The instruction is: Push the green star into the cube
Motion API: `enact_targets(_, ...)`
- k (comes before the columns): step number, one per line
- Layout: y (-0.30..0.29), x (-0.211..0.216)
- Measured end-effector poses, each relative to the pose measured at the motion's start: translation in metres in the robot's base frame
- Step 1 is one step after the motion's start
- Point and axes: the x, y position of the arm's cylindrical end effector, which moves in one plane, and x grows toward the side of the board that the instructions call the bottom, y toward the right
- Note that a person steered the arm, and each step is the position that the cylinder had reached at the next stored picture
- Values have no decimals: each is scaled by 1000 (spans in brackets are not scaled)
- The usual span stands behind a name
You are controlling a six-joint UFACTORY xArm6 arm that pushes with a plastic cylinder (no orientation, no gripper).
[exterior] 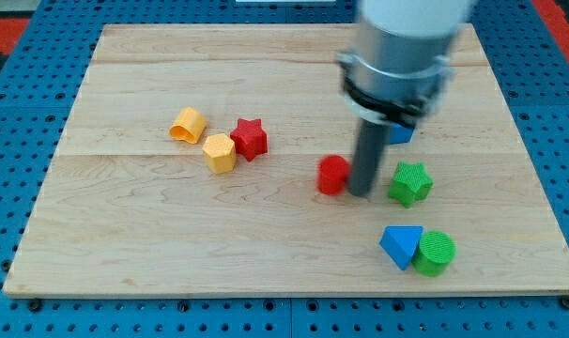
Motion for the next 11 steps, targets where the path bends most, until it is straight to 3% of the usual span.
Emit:
enact_targets(1, -68, -39)
enact_targets(2, 4, -21)
enact_targets(3, -19, 52)
enact_targets(4, -2, 142)
enact_targets(6, 24, 141)
enact_targets(8, 151, 142)
enact_targets(11, 134, 135)
